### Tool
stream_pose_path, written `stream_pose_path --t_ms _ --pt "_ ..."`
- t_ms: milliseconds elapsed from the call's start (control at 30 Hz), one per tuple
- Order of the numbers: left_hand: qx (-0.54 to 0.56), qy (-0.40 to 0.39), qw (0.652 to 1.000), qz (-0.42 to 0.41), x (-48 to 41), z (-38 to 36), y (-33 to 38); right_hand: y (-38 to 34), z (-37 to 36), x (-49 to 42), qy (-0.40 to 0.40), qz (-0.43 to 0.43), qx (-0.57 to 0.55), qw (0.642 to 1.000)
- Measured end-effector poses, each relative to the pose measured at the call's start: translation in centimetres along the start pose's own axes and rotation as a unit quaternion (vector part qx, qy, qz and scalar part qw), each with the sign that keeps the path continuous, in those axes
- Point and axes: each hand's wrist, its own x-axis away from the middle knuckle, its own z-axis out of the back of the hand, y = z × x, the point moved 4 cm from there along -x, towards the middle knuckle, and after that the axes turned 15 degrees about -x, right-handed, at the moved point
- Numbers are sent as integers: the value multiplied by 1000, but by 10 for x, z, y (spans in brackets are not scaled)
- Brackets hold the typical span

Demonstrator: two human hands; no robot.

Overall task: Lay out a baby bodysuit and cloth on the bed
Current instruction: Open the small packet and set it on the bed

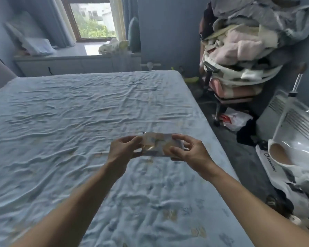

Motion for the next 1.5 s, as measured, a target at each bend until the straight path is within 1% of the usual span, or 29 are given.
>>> stream_pose_path --t_ms 33,133,267,367,467,500,567,633,700,767,800,833,867,967,1000,1133,1233,1300,1400,1500 --pt "2 -5 1000 5 -9 -4 -20 21 6 -6 5 -10 1 1000" --pt "-5 -21 999 24 -40 -18 -116 122 23 -28 6 -36 26 999" --pt "-8 -7 999 48 -69 -27 -214 223 33 -57 -9 -37 104 994" --pt "-14 16 998 58 -83 -31 -260 271 35 -70 -15 -36 172 984" --pt "-66 52 994 66 -89 -35 -299 301 34 -74 -25 12 303 953" --pt "-89 71 992 57 -90 -36 -307 308 33 -74 -26 32 332 942" --pt "-178 110 978 8 -93 -37 -314 315 34 -74 -16 53 362 931" --pt "-290 140 943 -83 -90 -39 -306 316 37 -75 -11 66 363 929" --pt "-365 161 894 -204 -88 -41 -296 315 40 -76 -20 79 362 928" --pt "-430 143 844 -287 -89 -41 -296 316 40 -76 -34 85 370 925" --pt "-455 122 829 -302 -89 -41 -298 317 39 -76 -38 84 375 922" --pt "-468 101 826 -298 -90 -40 -300 317 38 -77 -38 84 379 921" --pt "-470 84 831 -285 -91 -38 -300 318 37 -77 -36 83 382 920" --pt "-428 51 876 -214 -94 -36 -294 315 37 -78 -33 60 380 923" --pt "-420 42 886 -193 -95 -35 -291 312 37 -78 -35 47 377 924" --pt "-404 -14 899 -169 -101 -26 -267 283 35 -80 -49 -2 363 930" --pt "-398 -59 899 -174 -97 -13 -229 240 33 -79 -61 -19 368 928" --pt "-412 -85 886 -194 -90 -2 -188 200 30 -79 -67 -20 369 927" --pt "-436 -102 867 -218 -78 18 -108 116 18 -76 -67 -2 373 925" --pt "-460 -107 848 -241 -64 42 -5 8 -1 -72 -61 36 391 918"
